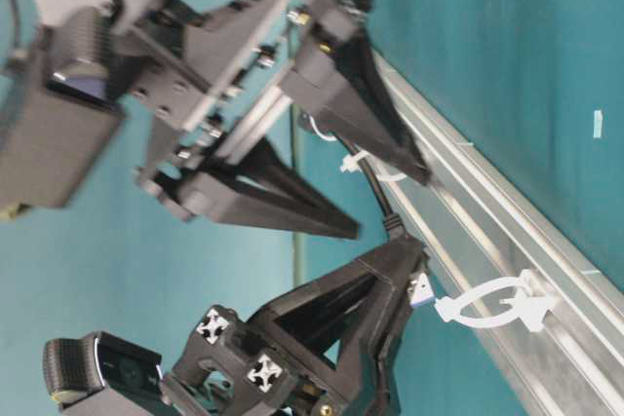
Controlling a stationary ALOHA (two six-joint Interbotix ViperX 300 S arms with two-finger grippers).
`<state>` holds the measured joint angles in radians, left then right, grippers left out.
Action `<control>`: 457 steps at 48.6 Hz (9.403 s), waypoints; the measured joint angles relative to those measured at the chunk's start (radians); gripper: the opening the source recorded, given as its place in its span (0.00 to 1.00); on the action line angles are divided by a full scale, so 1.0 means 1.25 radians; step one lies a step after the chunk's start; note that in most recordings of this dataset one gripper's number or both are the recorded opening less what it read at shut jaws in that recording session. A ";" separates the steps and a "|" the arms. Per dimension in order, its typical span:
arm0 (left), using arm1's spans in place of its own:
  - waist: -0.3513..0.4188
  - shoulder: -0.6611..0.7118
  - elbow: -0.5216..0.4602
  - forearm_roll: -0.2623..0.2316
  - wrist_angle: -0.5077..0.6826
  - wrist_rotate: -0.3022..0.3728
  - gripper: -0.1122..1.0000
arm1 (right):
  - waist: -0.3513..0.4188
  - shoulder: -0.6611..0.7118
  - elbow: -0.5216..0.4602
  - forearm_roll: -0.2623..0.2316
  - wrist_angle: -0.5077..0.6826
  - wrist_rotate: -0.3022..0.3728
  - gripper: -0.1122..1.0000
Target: Pass the USB cable through three rings with both arms.
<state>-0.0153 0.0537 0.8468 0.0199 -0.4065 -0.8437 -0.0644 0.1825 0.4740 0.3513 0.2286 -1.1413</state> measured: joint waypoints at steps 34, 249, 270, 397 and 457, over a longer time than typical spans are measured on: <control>0.000 0.000 -0.002 0.000 0.000 -0.004 0.20 | -0.006 0.007 -0.017 -0.016 0.039 0.001 0.18; -0.126 -0.285 0.141 0.000 0.164 -0.007 0.96 | 0.103 0.099 -0.136 -0.106 0.071 0.004 0.17; -0.134 -0.123 0.076 0.000 0.101 -0.063 0.96 | 0.098 0.099 -0.135 -0.104 0.071 0.004 0.17; -0.139 -0.056 0.036 0.000 0.128 -0.037 0.20 | 0.096 0.097 -0.124 -0.104 0.077 0.005 0.79; -0.190 -0.117 0.087 0.000 0.130 -0.133 0.19 | 0.022 0.009 -0.011 -0.103 -0.007 0.264 0.78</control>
<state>-0.2531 -0.0920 0.9557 0.0199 -0.2439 -1.0094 -0.0368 0.1933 0.4602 0.2224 0.2194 -0.8115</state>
